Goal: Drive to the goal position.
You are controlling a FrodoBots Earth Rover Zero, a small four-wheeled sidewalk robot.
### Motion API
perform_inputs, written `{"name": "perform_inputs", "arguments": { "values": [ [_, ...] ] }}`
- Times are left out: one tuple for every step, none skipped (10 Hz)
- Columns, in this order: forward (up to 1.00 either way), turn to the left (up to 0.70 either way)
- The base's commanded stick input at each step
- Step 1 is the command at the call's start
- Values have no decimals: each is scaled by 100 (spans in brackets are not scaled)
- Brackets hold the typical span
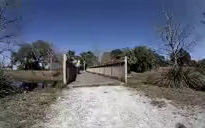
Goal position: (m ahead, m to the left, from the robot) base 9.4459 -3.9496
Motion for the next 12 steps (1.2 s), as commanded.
{"name": "perform_inputs", "arguments": {
  "values": [
    [70,0],
    [70,0],
    [70,0],
    [70,0],
    [70,0],
    [70,0],
    [70,0],
    [70,0],
    [70,0],
    [70,0],
    [70,0],
    [70,0]
  ]
}}
